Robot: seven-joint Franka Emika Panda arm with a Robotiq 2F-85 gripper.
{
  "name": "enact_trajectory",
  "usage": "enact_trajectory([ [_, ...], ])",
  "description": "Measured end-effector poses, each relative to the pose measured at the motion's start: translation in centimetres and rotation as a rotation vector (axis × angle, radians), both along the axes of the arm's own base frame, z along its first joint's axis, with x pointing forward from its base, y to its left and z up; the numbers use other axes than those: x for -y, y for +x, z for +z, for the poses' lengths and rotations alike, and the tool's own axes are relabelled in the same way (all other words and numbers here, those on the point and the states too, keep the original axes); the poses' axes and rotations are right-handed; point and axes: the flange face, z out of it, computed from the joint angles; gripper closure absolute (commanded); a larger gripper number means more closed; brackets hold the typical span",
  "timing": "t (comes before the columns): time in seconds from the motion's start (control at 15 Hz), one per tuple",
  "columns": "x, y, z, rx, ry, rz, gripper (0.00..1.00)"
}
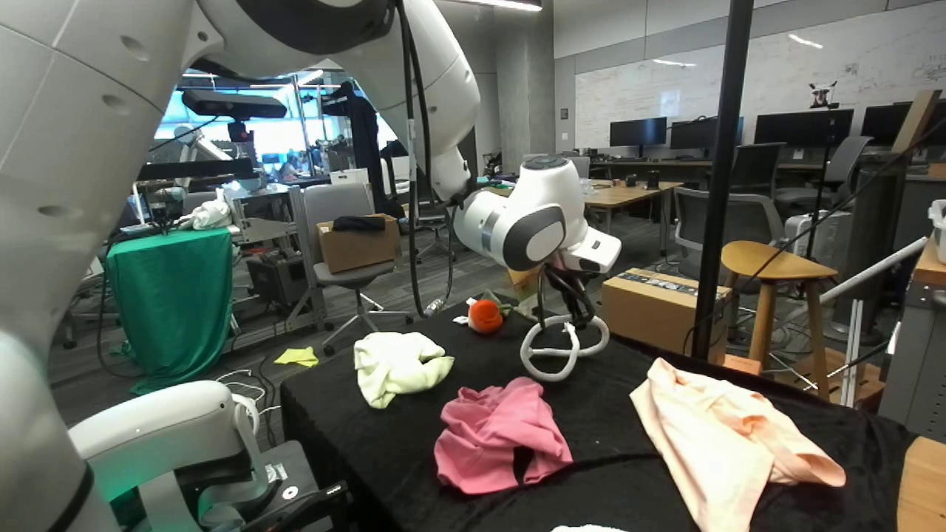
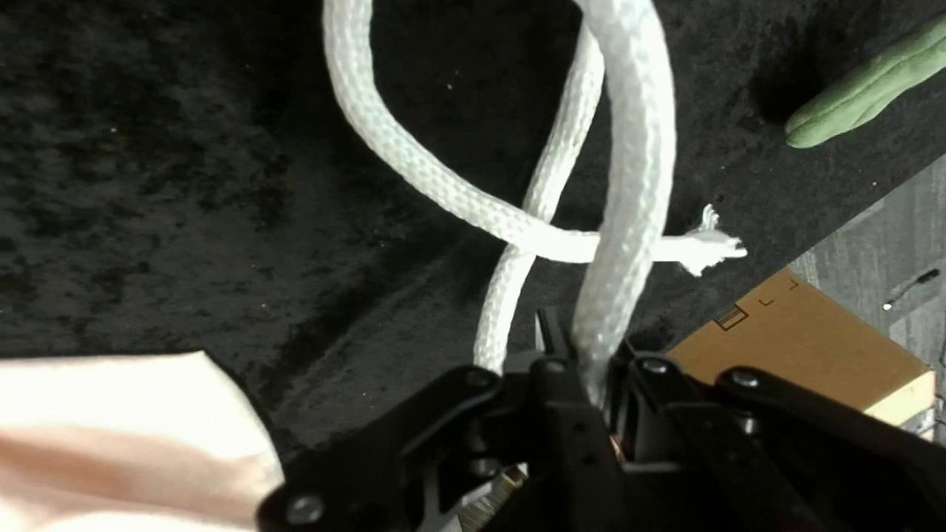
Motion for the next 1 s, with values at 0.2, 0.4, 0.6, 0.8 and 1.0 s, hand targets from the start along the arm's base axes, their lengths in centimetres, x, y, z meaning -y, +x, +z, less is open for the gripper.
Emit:
enact_trajectory([
  [0.2, 1.5, -0.7, 1.6, 0.014, -0.034, 0.015, 0.93],
  [0.4, 4.3, -2.5, 5.3, 0.053, -0.068, 0.019, 0.93],
  [0.6, 8.7, -4.4, 10.2, 0.150, -0.110, -0.009, 0.93],
  [0.8, 14.0, -5.9, 14.3, 0.254, -0.159, -0.059, 0.93],
  [1.0, 19.2, -6.2, 16.7, 0.356, -0.206, -0.140, 0.93],
])
